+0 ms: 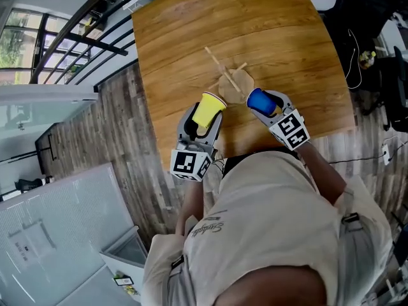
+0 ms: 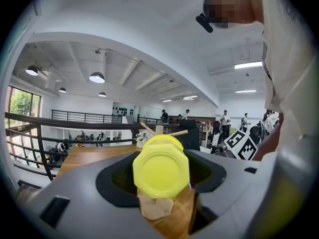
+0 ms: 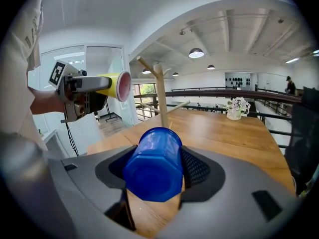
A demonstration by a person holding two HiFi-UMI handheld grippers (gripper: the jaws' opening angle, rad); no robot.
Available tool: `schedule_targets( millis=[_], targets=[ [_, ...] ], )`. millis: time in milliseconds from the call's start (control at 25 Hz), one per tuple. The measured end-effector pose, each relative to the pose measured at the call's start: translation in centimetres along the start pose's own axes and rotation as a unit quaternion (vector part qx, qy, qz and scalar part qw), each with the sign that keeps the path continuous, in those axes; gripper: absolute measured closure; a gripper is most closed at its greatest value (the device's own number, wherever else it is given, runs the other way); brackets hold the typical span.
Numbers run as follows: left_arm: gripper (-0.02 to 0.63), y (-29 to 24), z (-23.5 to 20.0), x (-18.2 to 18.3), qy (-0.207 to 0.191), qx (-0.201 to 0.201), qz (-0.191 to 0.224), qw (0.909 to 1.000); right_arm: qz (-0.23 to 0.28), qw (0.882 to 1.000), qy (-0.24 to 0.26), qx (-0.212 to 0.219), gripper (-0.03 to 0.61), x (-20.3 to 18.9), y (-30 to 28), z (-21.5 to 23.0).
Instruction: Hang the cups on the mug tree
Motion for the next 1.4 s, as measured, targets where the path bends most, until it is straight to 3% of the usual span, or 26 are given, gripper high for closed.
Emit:
schedule_targets(
  millis=[240, 440, 1400],
  targets=[
    [0.341, 0.4, -1.5, 0.6, -0.004, -0.008, 0.015, 0.9998, -0.009, 1.000, -0.009, -0.013, 0.318, 0.2, -0.8, -0.8],
    [0.341, 0.7, -2.5, 0.2, 0.001, -0.018, 0.017, 0.9997, -0.032, 0.998, -0.045, -0.008, 0.318, 0.0, -3.0, -0.4],
    [0.341, 1.6, -3.9, -2.0, 0.024, -0.017, 0.007, 0.9995, -0.100, 0.994, -0.037, -0.011, 0.316, -1.9, -8.9, 0.7]
  ],
)
Point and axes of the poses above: the fingertips, and each gripper's own axes: y backward along the fingers, z to its right, x out of its top, the point moved 6 cm from there along y, backward along the fingers, and after that the axes turned 3 degrees about -y, right-handed, at the moved point
